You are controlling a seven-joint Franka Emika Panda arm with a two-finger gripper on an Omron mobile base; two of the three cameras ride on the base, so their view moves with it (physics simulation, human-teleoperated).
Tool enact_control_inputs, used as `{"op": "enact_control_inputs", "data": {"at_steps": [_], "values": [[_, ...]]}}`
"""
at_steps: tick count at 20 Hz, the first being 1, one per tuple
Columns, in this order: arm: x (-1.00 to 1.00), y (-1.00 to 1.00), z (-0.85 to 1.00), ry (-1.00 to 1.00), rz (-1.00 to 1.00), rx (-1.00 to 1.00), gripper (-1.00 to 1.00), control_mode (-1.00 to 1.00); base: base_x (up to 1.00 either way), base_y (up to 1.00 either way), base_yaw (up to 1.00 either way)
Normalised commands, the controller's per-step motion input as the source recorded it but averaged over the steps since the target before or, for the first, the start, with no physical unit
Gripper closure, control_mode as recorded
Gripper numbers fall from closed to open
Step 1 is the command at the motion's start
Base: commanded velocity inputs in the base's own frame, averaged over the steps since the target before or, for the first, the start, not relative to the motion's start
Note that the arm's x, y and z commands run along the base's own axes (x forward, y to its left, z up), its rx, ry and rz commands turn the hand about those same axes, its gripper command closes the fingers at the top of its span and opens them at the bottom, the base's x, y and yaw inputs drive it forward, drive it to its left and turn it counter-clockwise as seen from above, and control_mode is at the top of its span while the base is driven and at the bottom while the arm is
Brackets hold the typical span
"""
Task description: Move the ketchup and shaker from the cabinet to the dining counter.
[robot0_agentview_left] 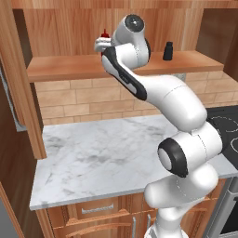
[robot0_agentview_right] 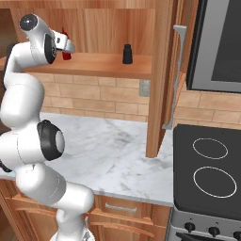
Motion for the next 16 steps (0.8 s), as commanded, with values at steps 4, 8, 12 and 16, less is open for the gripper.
{"op": "enact_control_inputs", "data": {"at_steps": [4,8,12,16], "values": [[0.28,0.00,0.00,0.02,0.00,0.00,-1.00,-1.00,0.00,0.00,0.00],[0.26,0.00,0.00,0.03,0.00,0.00,-1.00,-1.00,0.00,0.00,0.00],[0.26,0.03,0.00,0.03,0.02,0.00,-1.00,-1.00,0.00,0.00,0.00],[0.22,0.07,-0.01,0.00,0.03,0.00,-1.00,-1.00,0.00,0.00,0.00]]}}
